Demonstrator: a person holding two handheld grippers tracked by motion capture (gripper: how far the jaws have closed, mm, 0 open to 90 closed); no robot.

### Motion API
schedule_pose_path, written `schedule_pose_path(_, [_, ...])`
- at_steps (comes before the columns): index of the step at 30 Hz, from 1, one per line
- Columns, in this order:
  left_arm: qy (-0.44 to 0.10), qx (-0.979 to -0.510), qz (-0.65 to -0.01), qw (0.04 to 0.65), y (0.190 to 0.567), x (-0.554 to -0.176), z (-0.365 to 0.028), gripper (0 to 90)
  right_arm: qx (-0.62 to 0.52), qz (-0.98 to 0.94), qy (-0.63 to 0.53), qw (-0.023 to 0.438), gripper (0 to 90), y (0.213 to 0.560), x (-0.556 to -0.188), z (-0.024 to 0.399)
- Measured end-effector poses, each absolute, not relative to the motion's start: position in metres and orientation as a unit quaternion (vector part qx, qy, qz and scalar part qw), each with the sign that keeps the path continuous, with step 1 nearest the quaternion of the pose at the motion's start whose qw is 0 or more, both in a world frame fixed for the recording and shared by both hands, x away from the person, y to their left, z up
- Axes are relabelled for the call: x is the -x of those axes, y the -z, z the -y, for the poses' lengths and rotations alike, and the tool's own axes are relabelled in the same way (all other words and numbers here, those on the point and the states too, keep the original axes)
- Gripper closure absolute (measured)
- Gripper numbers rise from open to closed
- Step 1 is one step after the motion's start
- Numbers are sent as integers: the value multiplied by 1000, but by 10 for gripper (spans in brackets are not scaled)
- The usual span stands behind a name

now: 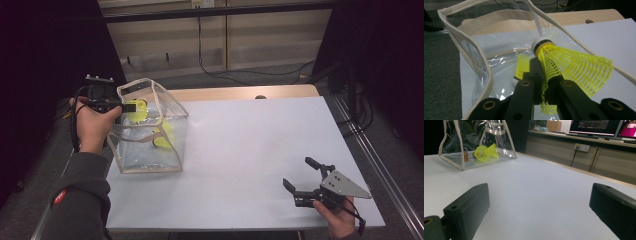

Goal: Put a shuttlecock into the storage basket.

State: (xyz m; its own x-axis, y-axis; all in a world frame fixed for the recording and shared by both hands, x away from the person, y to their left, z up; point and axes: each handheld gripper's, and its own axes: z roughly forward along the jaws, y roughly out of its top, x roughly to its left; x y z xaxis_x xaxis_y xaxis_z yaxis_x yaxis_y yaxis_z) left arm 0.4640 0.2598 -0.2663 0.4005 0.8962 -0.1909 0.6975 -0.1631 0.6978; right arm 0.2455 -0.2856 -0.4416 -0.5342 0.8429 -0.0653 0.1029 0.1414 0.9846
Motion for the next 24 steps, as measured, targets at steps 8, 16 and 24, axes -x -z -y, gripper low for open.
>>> schedule_pose_path(8, [-137, -750, -533, 366, 270, -465, -262, 865, -348, -677, -555, 335, 28, 442, -246, 286])
schedule_pose_path(16, [-138, -749, -536, 366, 273, -464, -264, 864, -348, -678, -555, 334, 28, 442, -245, 286])
schedule_pose_path(24, [-139, -745, -539, 366, 276, -465, -266, 863, -348, -678, -555, 334, 28, 442, -245, 286])
